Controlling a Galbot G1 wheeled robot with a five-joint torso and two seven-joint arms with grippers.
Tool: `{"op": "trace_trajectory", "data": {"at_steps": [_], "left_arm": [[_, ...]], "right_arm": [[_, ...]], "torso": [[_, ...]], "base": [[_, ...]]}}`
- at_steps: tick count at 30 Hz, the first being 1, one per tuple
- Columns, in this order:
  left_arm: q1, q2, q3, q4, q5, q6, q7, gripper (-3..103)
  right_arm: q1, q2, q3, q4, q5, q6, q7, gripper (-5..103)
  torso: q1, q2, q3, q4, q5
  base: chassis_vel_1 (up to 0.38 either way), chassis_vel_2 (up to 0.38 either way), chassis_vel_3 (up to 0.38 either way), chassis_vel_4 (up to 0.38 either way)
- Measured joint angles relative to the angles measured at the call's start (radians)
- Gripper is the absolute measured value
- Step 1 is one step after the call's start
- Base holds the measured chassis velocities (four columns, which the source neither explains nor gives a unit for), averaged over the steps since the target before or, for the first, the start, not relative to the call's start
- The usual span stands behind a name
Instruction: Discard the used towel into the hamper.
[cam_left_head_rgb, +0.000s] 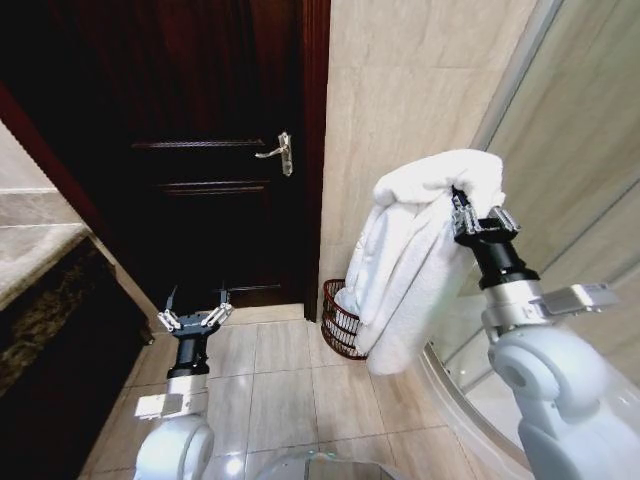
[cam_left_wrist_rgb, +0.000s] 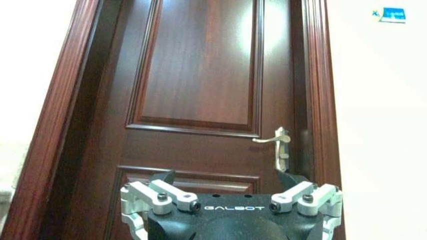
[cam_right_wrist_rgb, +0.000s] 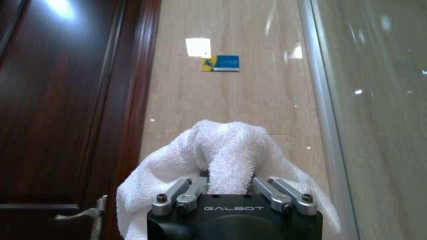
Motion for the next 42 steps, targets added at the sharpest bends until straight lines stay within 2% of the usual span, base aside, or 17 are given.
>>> {"op": "trace_trajectory", "data": {"at_steps": [6, 13, 19, 22, 25, 29, 34, 39, 41, 42], "left_arm": [[-0.002, 0.010, 0.024, -0.004, 0.009, 0.003, -0.019, 100], [-0.028, -0.002, 0.007, 0.007, -0.005, 0.019, -0.031, 100], [-0.040, -0.019, 0.030, 0.013, 0.007, 0.029, -0.088, 100], [-0.038, -0.023, 0.041, 0.017, 0.012, 0.029, -0.097, 100], [-0.028, -0.020, 0.042, 0.017, 0.014, 0.022, -0.097, 100], [-0.026, -0.018, 0.031, 0.004, 0.018, 0.013, -0.083, 100], [-0.015, -0.015, 0.015, -0.017, 0.017, 0.010, -0.080, 100], [-0.009, -0.028, 0.014, -0.015, 0.019, -0.009, -0.079, 100], [-0.004, -0.034, 0.015, -0.011, 0.019, -0.021, -0.079, 100], [-0.004, -0.034, 0.015, -0.011, 0.019, -0.021, -0.079, 100]], "right_arm": [[0.116, -0.032, -0.030, -0.091, 0.033, -0.003, 0.011, 21], [0.280, -0.064, -0.076, -0.195, 0.060, -0.017, 0.020, 21], [0.448, -0.084, -0.144, -0.323, 0.077, -0.013, 0.025, 21], [0.501, -0.075, -0.183, -0.368, 0.078, -0.006, 0.029, 21], [0.599, -0.043, -0.269, -0.477, 0.063, 0.030, 0.030, 21], [0.678, -0.009, -0.312, -0.577, 0.040, 0.070, 0.019, 21], [0.756, 0.006, -0.323, -0.647, 0.028, 0.075, -0.007, 21], [0.757, 0.019, -0.327, -0.689, 0.005, 0.080, -0.042, 21], [0.713, 0.053, -0.344, -0.744, -0.024, 0.131, -0.069, 21], [0.713, 0.053, -0.344, -0.744, -0.024, 0.131, -0.069, 21]], "torso": [[-0.001, -0.002, -0.001, 0.0000, 0.0002], [-0.002, -0.004, -0.003, 0.0000, -0.0001], [-0.002, -0.006, -0.003, -0.0001, -0.0001], [-0.003, -0.006, -0.004, -0.0001, -0.0001], [-0.003, -0.007, -0.004, 0.0001, -0.0001], [-0.003, -0.007, -0.004, 0.0005, 0.0000], [-0.003, -0.008, -0.005, -0.0001, -0.0003], [-0.004, -0.008, -0.005, -0.0002, -0.0006], [-0.004, -0.008, -0.005, -0.0002, 0.0002], [-0.004, -0.008, -0.005, -0.0002, 0.0002]], "base": [[0.000, 0.000, 0.000, 0.000], [0.000, 0.000, 0.000, 0.000], [0.000, 0.000, 0.000, 0.000], [0.000, 0.000, 0.000, 0.000], [0.000, 0.000, 0.000, 0.000], [0.000, 0.000, 0.000, 0.000], [0.000, 0.000, 0.000, 0.000], [0.000, 0.000, 0.000, 0.000], [0.000, 0.000, 0.000, 0.000], [0.000, 0.000, 0.000, 0.000]]}}
